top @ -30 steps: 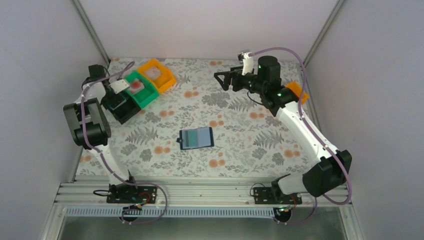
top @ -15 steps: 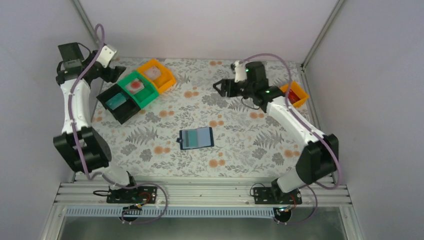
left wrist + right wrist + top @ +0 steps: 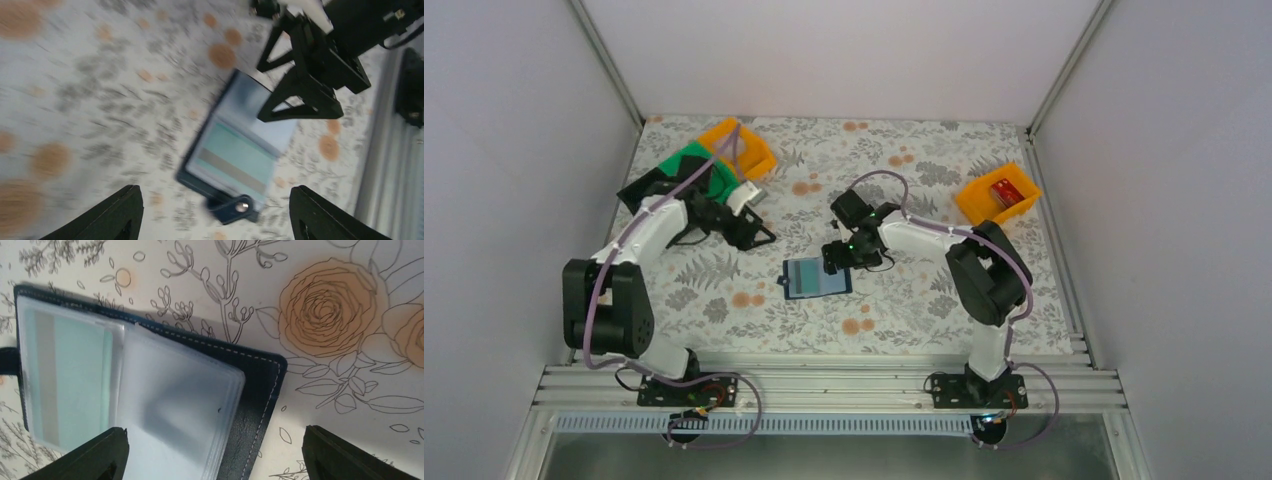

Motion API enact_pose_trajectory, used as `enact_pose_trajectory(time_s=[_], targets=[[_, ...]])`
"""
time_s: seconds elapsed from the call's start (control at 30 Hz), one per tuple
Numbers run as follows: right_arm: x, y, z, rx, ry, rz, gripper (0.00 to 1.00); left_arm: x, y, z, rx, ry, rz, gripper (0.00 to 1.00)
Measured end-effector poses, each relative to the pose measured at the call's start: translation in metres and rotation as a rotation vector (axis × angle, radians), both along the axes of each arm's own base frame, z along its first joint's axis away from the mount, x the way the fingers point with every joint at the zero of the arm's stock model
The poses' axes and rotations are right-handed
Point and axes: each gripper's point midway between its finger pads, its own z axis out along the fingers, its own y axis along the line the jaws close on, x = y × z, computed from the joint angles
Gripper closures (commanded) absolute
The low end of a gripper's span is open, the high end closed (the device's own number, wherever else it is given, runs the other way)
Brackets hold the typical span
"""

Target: Take the credit cards out of the card holder

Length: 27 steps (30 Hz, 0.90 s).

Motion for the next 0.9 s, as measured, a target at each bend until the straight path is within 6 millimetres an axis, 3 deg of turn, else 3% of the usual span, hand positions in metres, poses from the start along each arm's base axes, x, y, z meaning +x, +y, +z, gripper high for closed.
enact_pose_trajectory(time_s=[0.17, 0.27, 0.43, 0.57, 0.77, 0.9], targets=[[-0.006, 0.0, -0.004, -0.012, 0.019, -0.017, 0.12, -0.031, -0.019, -0.045, -0.058, 0.209, -0.004, 0.35], [-0.009, -0.004, -0.009, -0.027, 0.029, -0.03, 0.13, -0.036, -0.019, -0.065, -0.07, 0.292, 0.045, 0.28], [-0.01, -0.005, -0.013, -0.036, 0.031, -0.051, 0.16, -0.038, -0.025, -0.074, -0.111, 0.36, 0.107, 0.16], [-0.007, 0.0, -0.013, -0.012, 0.025, -0.062, 0.18, -0.037, -0.033, -0.08, -0.14, 0.404, 0.134, 0.15], [-0.004, 0.005, -0.013, 0.026, 0.014, -0.085, 0.21, -0.038, -0.035, -0.119, -0.131, 0.551, 0.175, 0.16], [-0.003, 0.007, -0.011, 0.034, 0.013, -0.091, 0.2, -0.039, -0.039, -0.119, -0.151, 0.566, 0.168, 0.16]])
